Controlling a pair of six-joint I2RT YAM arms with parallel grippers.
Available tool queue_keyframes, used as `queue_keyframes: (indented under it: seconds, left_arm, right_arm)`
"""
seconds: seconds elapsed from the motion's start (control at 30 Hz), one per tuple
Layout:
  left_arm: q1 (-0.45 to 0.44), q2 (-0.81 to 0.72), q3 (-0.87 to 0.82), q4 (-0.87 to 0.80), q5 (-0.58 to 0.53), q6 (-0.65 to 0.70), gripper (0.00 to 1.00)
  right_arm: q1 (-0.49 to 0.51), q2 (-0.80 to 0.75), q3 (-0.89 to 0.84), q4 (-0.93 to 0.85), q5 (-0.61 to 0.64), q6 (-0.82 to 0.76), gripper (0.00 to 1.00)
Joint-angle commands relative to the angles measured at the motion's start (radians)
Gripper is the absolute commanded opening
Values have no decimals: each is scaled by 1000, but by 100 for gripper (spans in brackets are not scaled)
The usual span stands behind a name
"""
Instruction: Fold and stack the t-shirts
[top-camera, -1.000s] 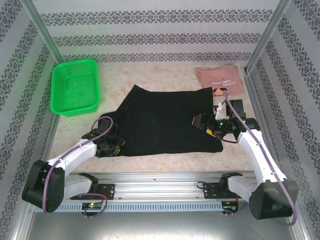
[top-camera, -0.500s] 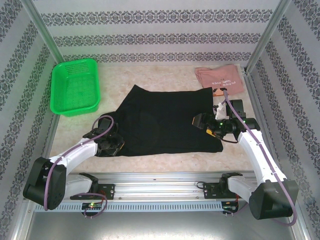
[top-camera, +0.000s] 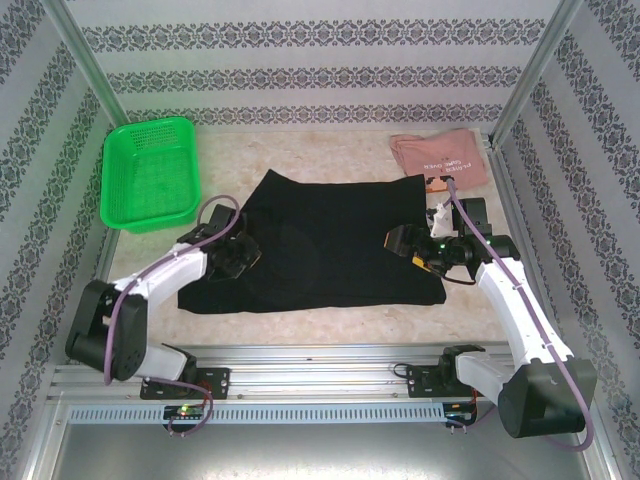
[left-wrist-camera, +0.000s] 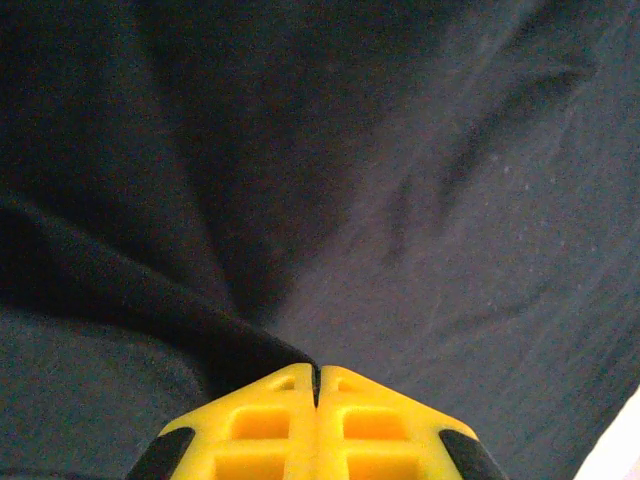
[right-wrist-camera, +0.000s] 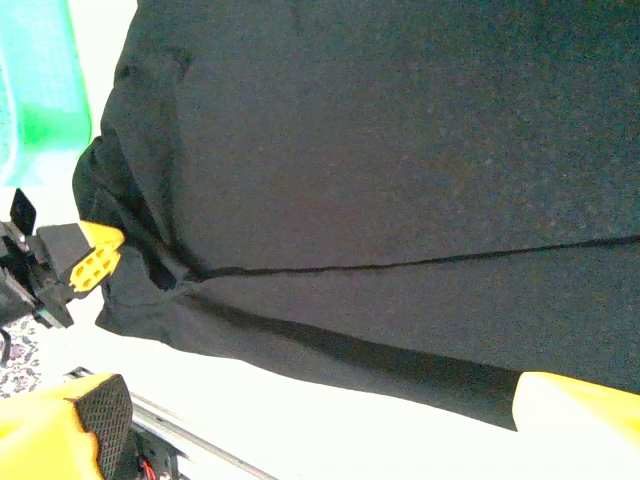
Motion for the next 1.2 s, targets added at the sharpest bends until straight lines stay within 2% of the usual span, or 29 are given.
queue_keyframes:
  seconds: [0.0,0.33,0.73,1.03,1.07,1.1,1.13,1.17]
  left_arm:
    - [-8,94,107,-15,28,131,0]
    - [-6,297,325,-106,79,316,0]
    - [-7,451,457,-146,115,445,0]
    - [-7,481,483,-98,142,492,0]
    - [-7,488,489,-103,148,499,1]
    - [-7,491,492,-115,146,498,15]
    - [-6,485,487,-123,138,493,35]
    - [-6,460,472,-119,122,483,45]
  right_arm:
    - [13,9,26,13,8,9,98]
    - [13,17,18,15,9,11,98]
    - [13,32,6,26,3,19,98]
    - [13,41,-14,39,9,24,98]
    - [13,46,-17,45,9,27,98]
    - [13,53,-17,47,13,31,98]
    - [14,63,-15,44,23,30,98]
    - [14,75,-8,36,37,28,98]
